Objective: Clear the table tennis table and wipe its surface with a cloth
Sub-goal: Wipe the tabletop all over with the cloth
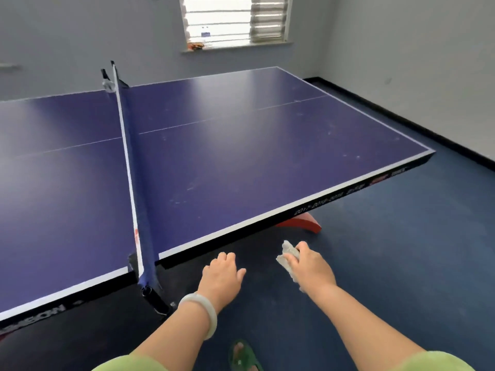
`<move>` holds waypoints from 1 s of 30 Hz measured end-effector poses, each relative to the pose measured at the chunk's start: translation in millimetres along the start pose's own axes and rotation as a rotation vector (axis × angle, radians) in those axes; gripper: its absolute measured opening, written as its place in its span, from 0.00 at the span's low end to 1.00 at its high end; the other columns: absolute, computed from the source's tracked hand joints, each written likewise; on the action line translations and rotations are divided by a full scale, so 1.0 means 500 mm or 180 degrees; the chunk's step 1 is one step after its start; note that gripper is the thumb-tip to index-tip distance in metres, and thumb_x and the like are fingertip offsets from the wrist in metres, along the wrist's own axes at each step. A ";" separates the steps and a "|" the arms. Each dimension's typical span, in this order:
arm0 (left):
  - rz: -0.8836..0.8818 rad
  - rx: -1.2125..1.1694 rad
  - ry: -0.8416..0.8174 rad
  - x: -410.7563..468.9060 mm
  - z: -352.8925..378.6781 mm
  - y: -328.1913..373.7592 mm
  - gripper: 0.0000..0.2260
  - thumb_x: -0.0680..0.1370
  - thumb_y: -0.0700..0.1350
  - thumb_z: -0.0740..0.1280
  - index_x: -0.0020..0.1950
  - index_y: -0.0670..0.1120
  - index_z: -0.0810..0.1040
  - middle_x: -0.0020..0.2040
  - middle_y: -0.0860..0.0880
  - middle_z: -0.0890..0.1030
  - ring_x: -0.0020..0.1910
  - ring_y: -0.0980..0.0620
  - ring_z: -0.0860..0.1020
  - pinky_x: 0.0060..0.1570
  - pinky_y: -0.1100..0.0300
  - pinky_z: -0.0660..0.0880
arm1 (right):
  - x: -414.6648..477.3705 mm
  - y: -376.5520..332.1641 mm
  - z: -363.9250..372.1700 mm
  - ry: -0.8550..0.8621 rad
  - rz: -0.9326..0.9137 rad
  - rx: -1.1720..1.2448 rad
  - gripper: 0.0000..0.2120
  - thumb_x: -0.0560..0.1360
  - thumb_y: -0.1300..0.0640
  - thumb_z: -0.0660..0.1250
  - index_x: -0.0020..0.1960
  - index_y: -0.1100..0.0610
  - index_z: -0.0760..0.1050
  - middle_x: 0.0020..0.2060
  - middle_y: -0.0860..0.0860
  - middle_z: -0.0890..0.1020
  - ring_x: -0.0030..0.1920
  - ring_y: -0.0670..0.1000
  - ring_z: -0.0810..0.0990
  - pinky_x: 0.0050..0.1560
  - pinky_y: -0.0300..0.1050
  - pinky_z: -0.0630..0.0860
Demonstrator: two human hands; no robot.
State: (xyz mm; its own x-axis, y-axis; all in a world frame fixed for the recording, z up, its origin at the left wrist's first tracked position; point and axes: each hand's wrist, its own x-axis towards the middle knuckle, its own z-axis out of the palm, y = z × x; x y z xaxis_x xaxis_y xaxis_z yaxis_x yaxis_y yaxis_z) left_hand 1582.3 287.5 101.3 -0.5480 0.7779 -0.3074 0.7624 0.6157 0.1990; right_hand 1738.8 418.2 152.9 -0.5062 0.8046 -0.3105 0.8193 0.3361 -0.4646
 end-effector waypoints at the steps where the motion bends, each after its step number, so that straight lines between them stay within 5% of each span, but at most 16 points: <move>1: -0.0078 -0.0018 0.0028 0.026 -0.003 -0.007 0.20 0.83 0.57 0.53 0.69 0.45 0.65 0.63 0.48 0.70 0.61 0.47 0.73 0.58 0.53 0.69 | 0.037 -0.012 -0.002 -0.0029 -0.0076 -0.0030 0.15 0.83 0.45 0.56 0.54 0.58 0.67 0.48 0.56 0.81 0.46 0.58 0.82 0.48 0.58 0.80; 13: -0.1316 -0.0372 0.0241 0.278 -0.055 -0.119 0.16 0.83 0.57 0.53 0.63 0.48 0.67 0.60 0.50 0.70 0.60 0.50 0.72 0.57 0.55 0.69 | 0.421 -0.203 0.020 -0.0513 -0.1143 -0.0652 0.14 0.83 0.44 0.54 0.54 0.55 0.65 0.45 0.50 0.80 0.43 0.52 0.80 0.43 0.50 0.79; 22: -0.2719 -0.0890 0.0374 0.275 -0.051 -0.185 0.18 0.83 0.56 0.55 0.69 0.47 0.66 0.67 0.49 0.69 0.67 0.49 0.69 0.64 0.53 0.67 | 0.571 -0.370 0.153 -0.1485 -0.3125 -0.1302 0.13 0.83 0.44 0.55 0.61 0.51 0.66 0.49 0.47 0.77 0.47 0.51 0.77 0.45 0.47 0.74; 26: -0.3385 -0.1035 0.0475 0.249 -0.046 -0.157 0.17 0.83 0.56 0.56 0.67 0.47 0.67 0.66 0.49 0.69 0.66 0.49 0.69 0.64 0.54 0.68 | 0.597 -0.418 0.231 -0.1962 -0.4209 -0.1545 0.20 0.81 0.44 0.58 0.70 0.50 0.64 0.61 0.47 0.76 0.60 0.52 0.72 0.57 0.50 0.74; 30: -0.3836 -0.1095 0.0547 0.261 -0.029 -0.122 0.18 0.83 0.55 0.55 0.69 0.46 0.65 0.66 0.48 0.68 0.66 0.48 0.68 0.64 0.54 0.68 | 0.634 -0.427 0.278 -0.2033 -0.4778 -0.1702 0.30 0.81 0.39 0.55 0.79 0.48 0.55 0.77 0.45 0.61 0.76 0.51 0.57 0.73 0.51 0.62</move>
State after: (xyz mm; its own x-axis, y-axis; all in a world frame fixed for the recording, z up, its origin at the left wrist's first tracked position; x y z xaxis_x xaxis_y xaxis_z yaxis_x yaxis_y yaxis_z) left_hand 1459.3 353.4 62.5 -0.8880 -0.3072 -0.3423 -0.3645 0.9239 0.1166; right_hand 1366.0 533.7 38.3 -0.7659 -0.6066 -0.2131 -0.5116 0.7757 -0.3695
